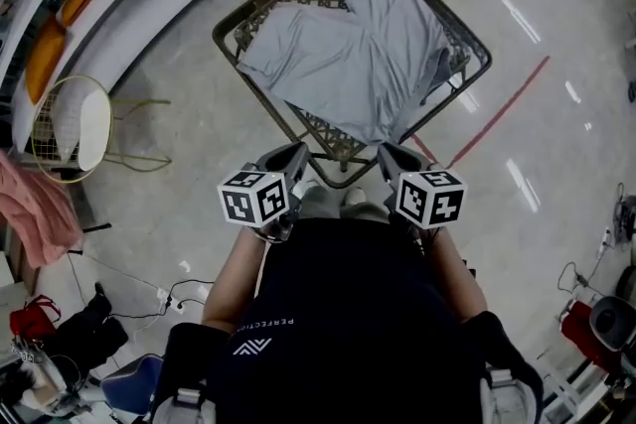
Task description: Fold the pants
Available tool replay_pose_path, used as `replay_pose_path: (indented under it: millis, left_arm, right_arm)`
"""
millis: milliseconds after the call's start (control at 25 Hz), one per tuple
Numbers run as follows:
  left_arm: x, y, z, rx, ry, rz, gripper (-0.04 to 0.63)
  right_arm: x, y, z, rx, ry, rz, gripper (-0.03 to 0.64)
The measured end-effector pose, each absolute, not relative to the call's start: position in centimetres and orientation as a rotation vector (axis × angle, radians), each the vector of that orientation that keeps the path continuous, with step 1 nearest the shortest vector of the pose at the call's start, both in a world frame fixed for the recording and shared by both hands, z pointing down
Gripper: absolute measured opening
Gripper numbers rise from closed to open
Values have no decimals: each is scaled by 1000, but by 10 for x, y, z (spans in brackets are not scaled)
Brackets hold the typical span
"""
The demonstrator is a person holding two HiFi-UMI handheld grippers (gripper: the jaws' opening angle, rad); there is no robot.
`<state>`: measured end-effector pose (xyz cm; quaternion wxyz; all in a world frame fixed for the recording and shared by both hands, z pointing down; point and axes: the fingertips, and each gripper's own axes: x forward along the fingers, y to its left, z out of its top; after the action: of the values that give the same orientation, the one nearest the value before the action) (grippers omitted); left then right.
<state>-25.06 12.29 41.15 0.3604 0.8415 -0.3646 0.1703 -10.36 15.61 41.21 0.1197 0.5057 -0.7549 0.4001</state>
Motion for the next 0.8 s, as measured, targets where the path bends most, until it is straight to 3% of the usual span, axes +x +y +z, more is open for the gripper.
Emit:
replay_pose_path:
  millis: [800]
  left_arm:
    - [-290,9,434,2270,-816,507,8]
  right_arm:
    - [-84,133,434,1886,-1895,1353,35]
